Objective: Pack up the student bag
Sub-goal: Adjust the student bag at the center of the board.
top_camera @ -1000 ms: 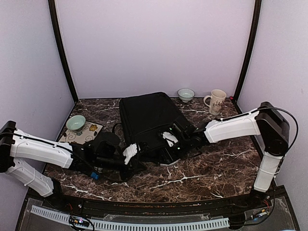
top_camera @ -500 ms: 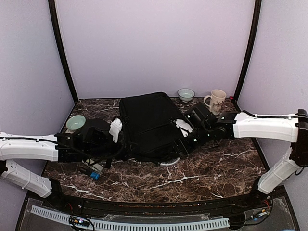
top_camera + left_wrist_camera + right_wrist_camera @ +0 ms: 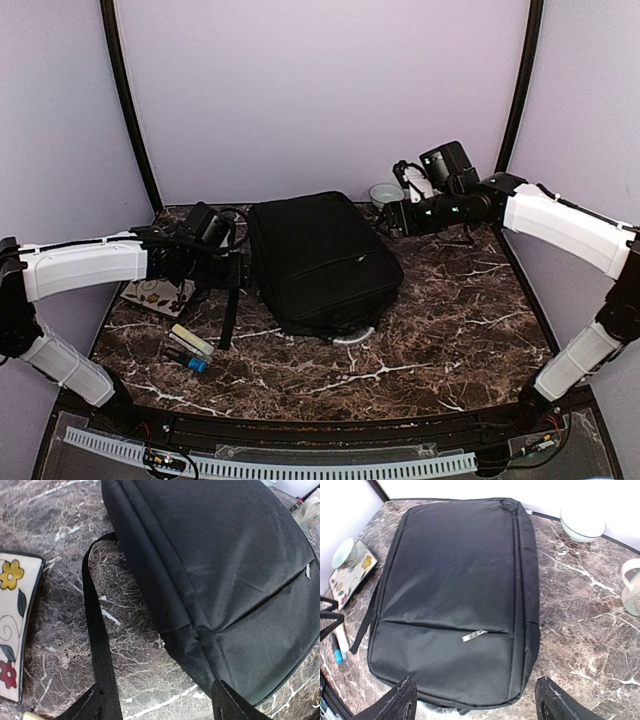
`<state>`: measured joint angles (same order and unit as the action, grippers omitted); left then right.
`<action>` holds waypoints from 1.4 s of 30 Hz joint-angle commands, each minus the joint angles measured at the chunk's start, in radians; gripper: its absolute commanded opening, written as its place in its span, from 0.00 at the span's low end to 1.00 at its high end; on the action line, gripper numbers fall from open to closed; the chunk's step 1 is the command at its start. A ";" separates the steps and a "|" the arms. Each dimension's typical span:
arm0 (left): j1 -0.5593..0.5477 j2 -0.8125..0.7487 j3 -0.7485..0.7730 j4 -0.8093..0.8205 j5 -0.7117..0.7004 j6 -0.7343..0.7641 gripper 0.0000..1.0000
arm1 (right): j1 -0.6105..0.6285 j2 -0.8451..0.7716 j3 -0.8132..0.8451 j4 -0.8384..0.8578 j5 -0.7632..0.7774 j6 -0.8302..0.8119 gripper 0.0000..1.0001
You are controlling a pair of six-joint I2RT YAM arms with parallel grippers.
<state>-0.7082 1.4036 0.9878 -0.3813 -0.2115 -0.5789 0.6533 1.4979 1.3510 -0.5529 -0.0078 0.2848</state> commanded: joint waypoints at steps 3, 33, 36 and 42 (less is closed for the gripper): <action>0.078 0.087 0.089 -0.031 0.130 -0.099 0.74 | -0.013 0.017 -0.004 -0.020 -0.043 0.048 0.81; 0.287 0.568 0.262 0.375 0.494 -0.193 0.06 | 0.009 -0.102 -0.228 0.002 -0.032 0.095 0.82; 0.258 0.531 0.248 0.349 0.451 -0.243 0.00 | 0.009 -0.119 -0.268 0.022 -0.036 0.114 0.82; 0.162 0.442 0.188 0.298 0.362 -0.368 0.00 | 0.010 -0.133 -0.327 0.046 -0.048 0.155 0.82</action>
<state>-0.4637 1.9610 1.2057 -0.0643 0.1783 -0.8497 0.6548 1.3861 1.0573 -0.5461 -0.0525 0.4026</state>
